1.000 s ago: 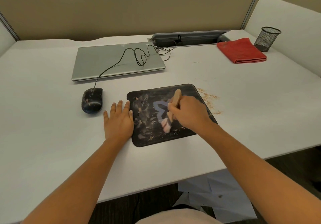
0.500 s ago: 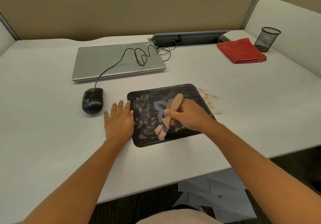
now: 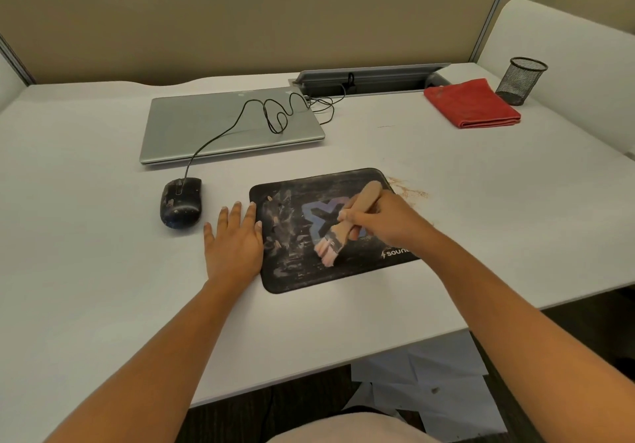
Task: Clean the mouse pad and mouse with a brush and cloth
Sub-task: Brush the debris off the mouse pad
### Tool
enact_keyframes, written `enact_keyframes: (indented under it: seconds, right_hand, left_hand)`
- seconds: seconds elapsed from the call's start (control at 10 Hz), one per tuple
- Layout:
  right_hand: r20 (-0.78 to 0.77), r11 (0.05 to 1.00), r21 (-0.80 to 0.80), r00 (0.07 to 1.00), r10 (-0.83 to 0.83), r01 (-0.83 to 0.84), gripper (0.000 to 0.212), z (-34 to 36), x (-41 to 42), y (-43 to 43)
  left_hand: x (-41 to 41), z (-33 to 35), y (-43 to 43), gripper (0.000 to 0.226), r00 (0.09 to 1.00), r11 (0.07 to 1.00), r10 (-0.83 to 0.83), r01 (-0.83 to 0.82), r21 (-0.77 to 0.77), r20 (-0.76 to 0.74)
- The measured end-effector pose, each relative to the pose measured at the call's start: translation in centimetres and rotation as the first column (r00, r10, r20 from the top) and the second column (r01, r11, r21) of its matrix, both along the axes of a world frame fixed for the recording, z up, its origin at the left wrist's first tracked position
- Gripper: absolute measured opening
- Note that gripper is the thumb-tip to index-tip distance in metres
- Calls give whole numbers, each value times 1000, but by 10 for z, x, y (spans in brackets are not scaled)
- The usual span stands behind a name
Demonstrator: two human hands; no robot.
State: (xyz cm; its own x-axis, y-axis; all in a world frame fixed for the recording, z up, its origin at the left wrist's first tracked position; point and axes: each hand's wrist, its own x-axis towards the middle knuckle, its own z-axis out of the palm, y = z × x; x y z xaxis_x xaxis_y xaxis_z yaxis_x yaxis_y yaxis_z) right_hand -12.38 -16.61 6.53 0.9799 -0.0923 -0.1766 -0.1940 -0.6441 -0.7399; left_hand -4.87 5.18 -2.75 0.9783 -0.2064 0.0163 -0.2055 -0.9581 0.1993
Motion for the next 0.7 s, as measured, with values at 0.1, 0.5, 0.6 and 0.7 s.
enact_keyframes:
  seconds: [0.1, 0.5, 0.6, 0.7]
  right_hand:
    - [-34, 992, -83, 995, -97, 94, 17, 3, 0, -22]
    - [111, 965, 12, 959, -261, 261, 21, 21, 1, -51]
    - [39, 978, 56, 978, -205, 202, 21, 5, 0, -39]
    - [36, 947, -141, 957, -288, 290, 29, -1, 3, -52]
  left_hand:
    - [1, -1, 1, 52, 1000, 1000, -4, 4, 4, 4]
    - [1, -2, 0, 53, 1000, 1000, 2, -2, 10, 10]
    - [1, -1, 0, 53, 1000, 1000, 5, -5, 3, 8]
    - [1, 0, 0, 53, 1000, 1000, 3, -3, 6, 8]
